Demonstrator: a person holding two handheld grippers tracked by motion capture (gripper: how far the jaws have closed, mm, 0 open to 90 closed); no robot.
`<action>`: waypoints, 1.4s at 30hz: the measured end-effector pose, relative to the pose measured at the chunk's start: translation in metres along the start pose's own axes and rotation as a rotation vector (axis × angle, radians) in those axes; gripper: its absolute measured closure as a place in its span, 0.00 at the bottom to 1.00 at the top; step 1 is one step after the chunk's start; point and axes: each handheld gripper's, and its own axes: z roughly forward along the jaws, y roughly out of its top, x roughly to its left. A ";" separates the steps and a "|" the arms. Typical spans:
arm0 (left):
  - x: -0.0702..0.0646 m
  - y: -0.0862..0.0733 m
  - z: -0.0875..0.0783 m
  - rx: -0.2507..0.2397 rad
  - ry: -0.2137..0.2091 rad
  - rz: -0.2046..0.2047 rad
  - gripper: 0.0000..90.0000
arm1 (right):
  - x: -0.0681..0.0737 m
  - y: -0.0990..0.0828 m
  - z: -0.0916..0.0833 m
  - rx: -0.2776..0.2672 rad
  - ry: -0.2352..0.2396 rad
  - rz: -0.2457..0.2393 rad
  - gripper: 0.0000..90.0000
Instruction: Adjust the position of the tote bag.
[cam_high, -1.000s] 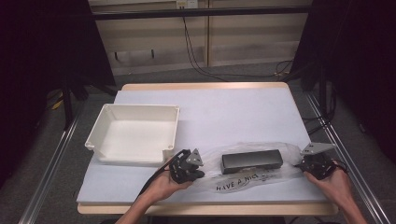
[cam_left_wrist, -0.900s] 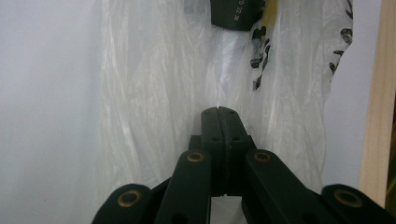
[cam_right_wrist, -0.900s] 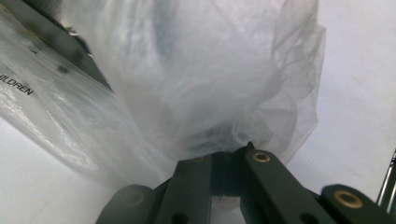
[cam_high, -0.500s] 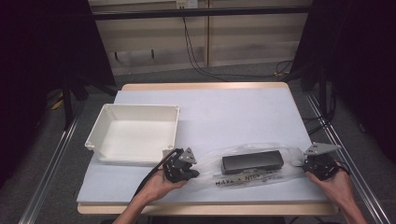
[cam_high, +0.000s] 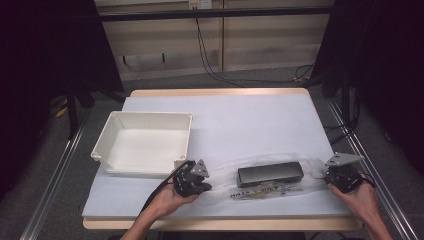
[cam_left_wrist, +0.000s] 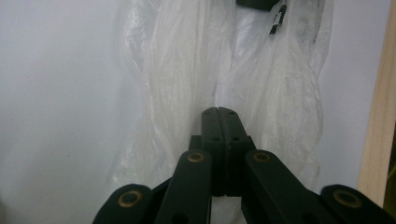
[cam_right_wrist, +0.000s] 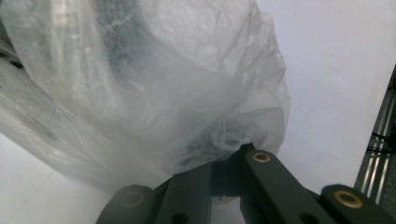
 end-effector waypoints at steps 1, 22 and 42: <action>0.000 0.001 0.000 0.002 0.000 0.006 1.00 | 0.000 -0.001 0.000 -0.009 0.008 0.008 1.00; -0.001 0.068 -0.012 -0.261 -0.116 0.010 0.95 | 0.035 0.010 -0.044 -0.338 0.234 0.004 0.88; 0.026 0.127 0.038 -0.193 -0.170 0.017 1.00 | 0.061 0.029 -0.024 -0.292 0.320 -0.077 1.00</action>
